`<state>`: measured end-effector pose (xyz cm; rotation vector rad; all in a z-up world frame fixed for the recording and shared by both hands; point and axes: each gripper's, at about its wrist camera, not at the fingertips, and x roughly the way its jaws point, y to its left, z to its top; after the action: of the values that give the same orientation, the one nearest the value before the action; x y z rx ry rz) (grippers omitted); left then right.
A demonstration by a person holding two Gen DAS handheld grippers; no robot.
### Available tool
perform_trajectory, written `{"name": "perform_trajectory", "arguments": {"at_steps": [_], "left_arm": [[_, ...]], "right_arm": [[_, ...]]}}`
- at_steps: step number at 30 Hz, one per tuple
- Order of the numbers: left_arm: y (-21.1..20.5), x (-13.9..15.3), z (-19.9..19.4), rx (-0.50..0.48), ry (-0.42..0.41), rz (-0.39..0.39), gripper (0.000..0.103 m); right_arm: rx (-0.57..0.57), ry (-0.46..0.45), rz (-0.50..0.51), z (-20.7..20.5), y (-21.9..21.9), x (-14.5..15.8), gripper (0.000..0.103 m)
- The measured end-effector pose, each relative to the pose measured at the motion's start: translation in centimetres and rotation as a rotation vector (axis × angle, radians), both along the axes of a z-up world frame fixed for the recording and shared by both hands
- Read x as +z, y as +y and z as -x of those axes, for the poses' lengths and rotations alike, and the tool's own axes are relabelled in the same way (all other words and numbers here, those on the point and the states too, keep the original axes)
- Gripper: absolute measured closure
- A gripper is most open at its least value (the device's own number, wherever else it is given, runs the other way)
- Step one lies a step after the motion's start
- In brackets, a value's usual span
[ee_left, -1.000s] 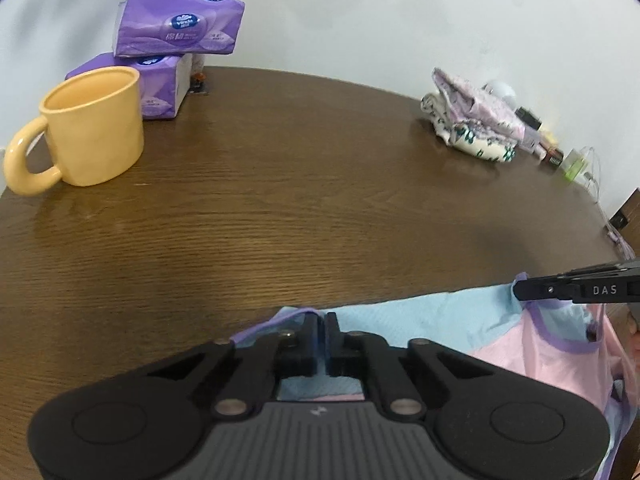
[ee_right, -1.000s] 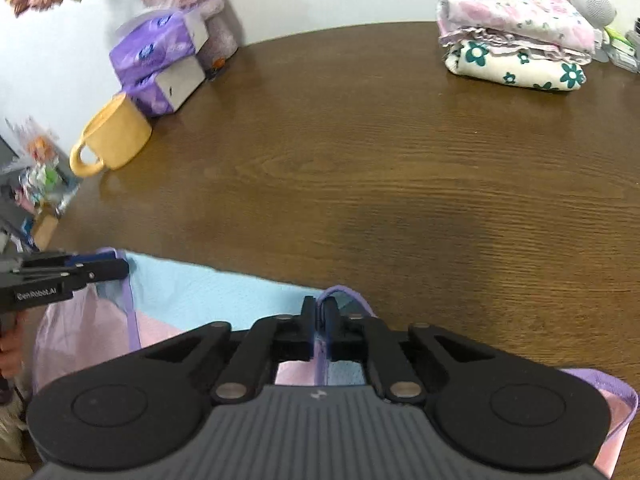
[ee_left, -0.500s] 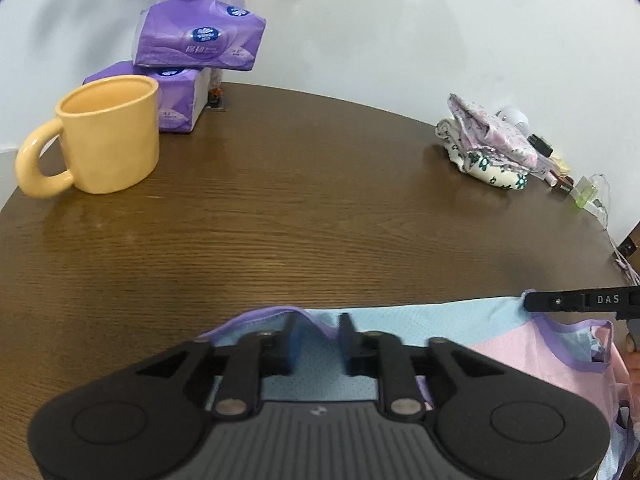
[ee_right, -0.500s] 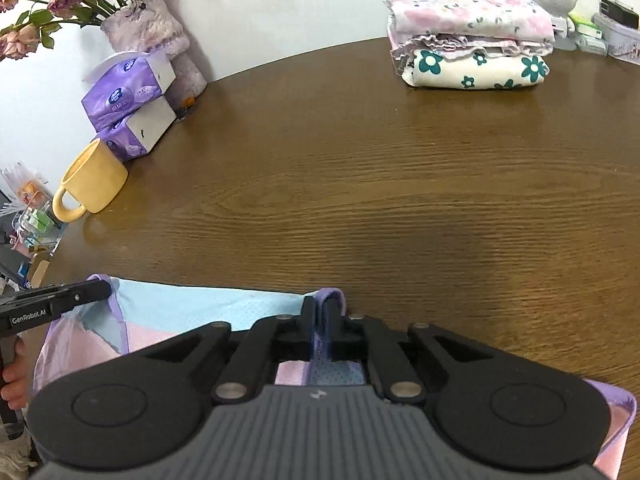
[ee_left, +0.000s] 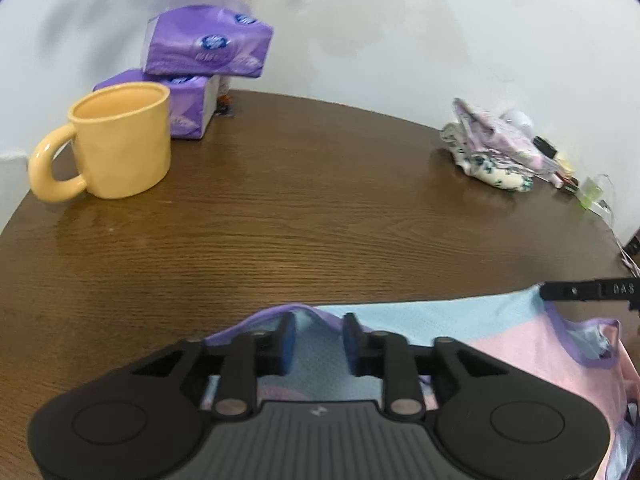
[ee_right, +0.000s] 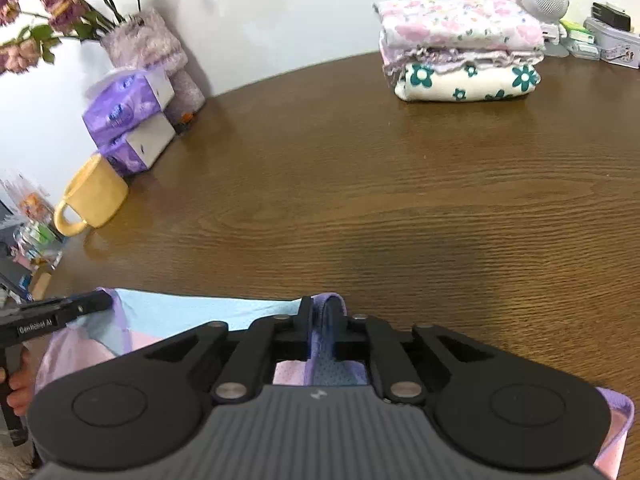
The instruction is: Fold clothes
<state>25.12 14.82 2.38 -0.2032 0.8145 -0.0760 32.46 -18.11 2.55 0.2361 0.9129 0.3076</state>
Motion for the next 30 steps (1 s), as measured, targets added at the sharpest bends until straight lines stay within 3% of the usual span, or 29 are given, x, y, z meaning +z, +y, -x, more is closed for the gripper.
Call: {"name": "perform_trajectory", "arguments": {"at_steps": [10, 13, 14, 15, 19, 24, 26, 30], "left_arm": [[0.4, 0.0, 1.7, -0.004, 0.007, -0.038, 0.075], [1.4, 0.4, 2.7, 0.005, 0.004, -0.047, 0.073], [1.8, 0.5, 3.1, 0.008, 0.003, -0.051, 0.073], [2.1, 0.6, 3.7, 0.006, 0.003, -0.059, 0.073], [3.0, 0.7, 5.6, -0.011, 0.007, -0.112, 0.072], [2.6, 0.0, 6.9, -0.076, 0.01, -0.195, 0.076], [2.6, 0.0, 7.3, -0.079, 0.008, -0.23, 0.083], [3.3, 0.0, 8.2, -0.055, 0.006, -0.269, 0.083]], "right_arm": [[0.014, 0.017, 0.033, -0.4, 0.5, -0.7, 0.096], [0.024, 0.0, 0.006, 0.4, 0.4, -0.1, 0.085], [0.029, -0.013, 0.009, 0.9, 0.4, 0.3, 0.074], [0.034, -0.028, 0.014, 1.4, 0.5, 0.7, 0.072], [0.076, -0.073, 0.034, 3.5, 0.7, 1.7, 0.072], [0.17, -0.065, 0.064, 5.2, 1.9, 1.1, 0.072], [0.175, -0.062, 0.074, 5.3, 2.1, 0.5, 0.072], [0.156, -0.056, 0.096, 5.4, 1.9, -0.4, 0.073]]}}
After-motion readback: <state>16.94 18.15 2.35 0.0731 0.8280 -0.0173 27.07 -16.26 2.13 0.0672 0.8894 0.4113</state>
